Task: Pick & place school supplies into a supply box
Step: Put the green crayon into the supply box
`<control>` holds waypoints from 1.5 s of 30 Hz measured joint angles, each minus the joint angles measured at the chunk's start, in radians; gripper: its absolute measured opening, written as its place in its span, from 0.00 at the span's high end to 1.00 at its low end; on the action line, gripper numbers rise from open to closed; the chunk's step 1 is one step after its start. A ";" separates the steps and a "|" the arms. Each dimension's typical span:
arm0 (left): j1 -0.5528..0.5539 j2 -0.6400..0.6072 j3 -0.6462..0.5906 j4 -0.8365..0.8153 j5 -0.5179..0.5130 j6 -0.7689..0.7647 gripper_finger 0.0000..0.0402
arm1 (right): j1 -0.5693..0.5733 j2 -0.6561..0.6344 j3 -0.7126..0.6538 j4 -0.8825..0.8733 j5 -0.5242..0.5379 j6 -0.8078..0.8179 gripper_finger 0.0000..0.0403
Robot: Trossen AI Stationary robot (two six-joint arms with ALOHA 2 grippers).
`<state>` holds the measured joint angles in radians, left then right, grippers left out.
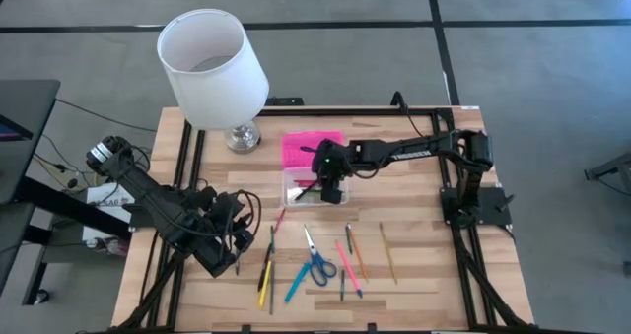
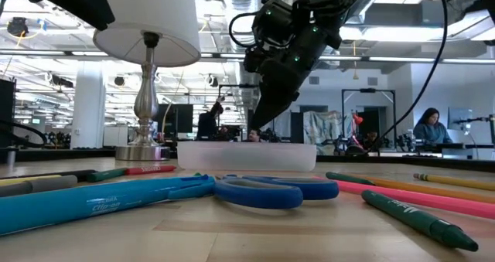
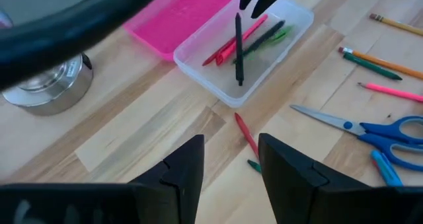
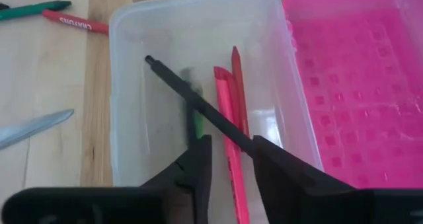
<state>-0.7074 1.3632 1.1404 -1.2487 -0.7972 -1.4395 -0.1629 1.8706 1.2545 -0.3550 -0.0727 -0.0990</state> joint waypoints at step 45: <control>-0.018 0.404 0.000 0.122 0.695 -0.693 0.65 | 0.056 -0.267 -0.001 -0.221 0.022 0.166 0.73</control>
<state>-0.7254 1.7677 1.1408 -1.1262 -0.1022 -2.1326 -0.1070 1.6034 1.2537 -0.5761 -0.0509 0.0672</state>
